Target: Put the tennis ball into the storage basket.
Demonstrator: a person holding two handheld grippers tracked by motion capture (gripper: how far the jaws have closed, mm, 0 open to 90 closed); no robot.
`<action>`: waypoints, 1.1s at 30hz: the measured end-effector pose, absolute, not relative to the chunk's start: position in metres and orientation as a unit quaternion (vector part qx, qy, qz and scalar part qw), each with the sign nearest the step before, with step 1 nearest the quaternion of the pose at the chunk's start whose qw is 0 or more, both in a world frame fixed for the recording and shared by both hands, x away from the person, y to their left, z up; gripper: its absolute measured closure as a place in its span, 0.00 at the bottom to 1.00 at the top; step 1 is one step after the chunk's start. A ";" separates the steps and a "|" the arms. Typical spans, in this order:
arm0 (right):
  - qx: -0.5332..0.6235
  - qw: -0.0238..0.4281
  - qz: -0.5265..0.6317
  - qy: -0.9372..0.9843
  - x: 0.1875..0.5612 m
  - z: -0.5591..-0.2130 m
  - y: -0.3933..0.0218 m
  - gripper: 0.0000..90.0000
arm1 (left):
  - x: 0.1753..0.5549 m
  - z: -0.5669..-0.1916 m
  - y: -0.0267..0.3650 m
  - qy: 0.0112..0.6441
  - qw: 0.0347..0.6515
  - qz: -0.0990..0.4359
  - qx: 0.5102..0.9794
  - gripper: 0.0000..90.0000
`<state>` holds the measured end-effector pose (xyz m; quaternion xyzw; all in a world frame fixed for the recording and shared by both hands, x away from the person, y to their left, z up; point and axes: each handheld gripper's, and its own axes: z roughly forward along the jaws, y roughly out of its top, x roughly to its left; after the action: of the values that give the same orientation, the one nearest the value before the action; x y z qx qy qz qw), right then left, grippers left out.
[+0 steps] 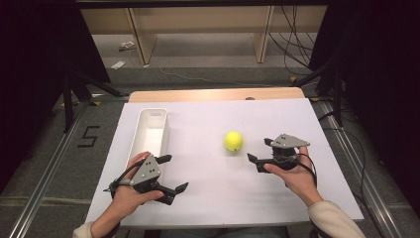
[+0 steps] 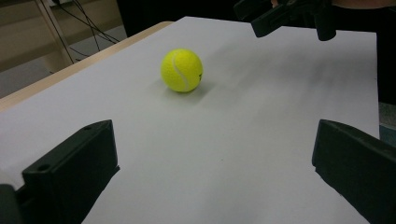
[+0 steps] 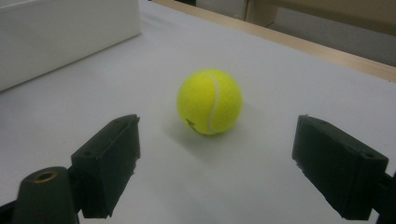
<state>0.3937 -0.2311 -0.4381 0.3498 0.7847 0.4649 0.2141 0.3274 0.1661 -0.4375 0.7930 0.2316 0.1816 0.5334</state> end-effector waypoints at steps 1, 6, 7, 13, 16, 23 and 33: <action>0.350 0.214 0.465 0.784 0.394 -0.438 -0.230 0.18 | 0.327 -0.437 0.166 0.231 0.533 0.181 0.793 0.00; 0.348 0.213 0.464 0.786 0.396 -0.439 -0.227 0.17 | 0.327 -0.437 0.166 0.231 0.534 0.182 0.793 0.00; 0.348 0.212 0.464 0.787 0.397 -0.439 -0.226 0.17 | 0.327 -0.437 0.166 0.231 0.533 0.182 0.793 0.00; 0.344 0.210 0.463 0.789 0.401 -0.440 -0.220 0.17 | 0.327 -0.437 0.166 0.231 0.534 0.183 0.793 0.00; 0.343 0.210 0.461 0.791 0.402 -0.441 -0.217 0.17 | 0.328 -0.437 0.167 0.231 0.534 0.182 0.793 0.00; 0.346 0.210 0.460 0.791 0.406 -0.442 -0.215 0.17 | 0.328 -0.437 0.167 0.231 0.534 0.182 0.793 0.00; 0.351 0.211 0.458 0.789 0.414 -0.444 -0.210 0.17 | 0.328 -0.437 0.167 0.231 0.534 0.181 0.793 0.00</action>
<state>0.4137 -0.2101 -0.4441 0.3509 0.7888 0.4584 0.2111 0.3280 0.1669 -0.4373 0.7931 0.2309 0.1811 0.5338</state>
